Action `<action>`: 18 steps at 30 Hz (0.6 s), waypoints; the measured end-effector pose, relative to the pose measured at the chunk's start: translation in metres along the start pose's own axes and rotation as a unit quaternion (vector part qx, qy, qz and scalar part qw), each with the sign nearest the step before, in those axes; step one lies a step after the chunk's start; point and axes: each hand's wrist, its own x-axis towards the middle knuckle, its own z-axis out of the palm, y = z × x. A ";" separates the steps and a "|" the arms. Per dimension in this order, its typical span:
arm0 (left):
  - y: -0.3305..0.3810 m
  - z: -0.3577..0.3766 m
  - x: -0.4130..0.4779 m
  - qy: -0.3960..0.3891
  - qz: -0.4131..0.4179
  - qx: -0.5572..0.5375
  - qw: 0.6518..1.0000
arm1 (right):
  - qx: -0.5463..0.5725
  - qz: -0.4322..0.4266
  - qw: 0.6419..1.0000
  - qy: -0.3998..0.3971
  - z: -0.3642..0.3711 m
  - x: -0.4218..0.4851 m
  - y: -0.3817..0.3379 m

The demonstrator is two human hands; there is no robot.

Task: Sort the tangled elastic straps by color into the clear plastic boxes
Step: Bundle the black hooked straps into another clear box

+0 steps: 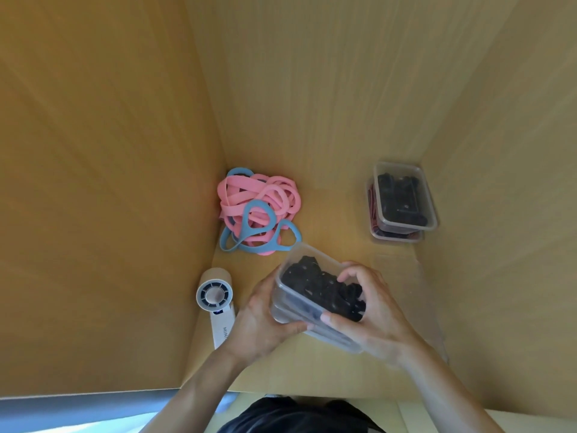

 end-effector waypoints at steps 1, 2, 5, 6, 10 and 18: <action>0.000 -0.001 0.000 -0.002 0.002 0.002 1.000 | 0.005 0.003 1.000 0.001 -0.002 0.000 -0.001; 0.002 -0.002 0.000 -0.007 0.009 0.001 1.000 | 0.010 0.006 1.000 0.003 -0.004 0.000 -0.002; 0.010 -0.006 0.004 -0.015 0.025 -0.023 0.999 | 0.019 0.009 1.000 0.007 -0.009 0.001 -0.006; 0.015 -0.007 0.007 -0.012 0.031 -0.031 0.999 | 0.024 0.011 1.000 0.007 -0.009 0.001 -0.007; 0.031 -0.010 0.019 -0.004 0.048 -0.052 0.998 | 0.045 0.018 0.999 0.009 -0.010 0.004 -0.017; 0.035 -0.015 0.030 -0.005 0.042 -0.058 0.997 | 0.040 0.017 0.998 0.050 -0.017 0.011 -0.029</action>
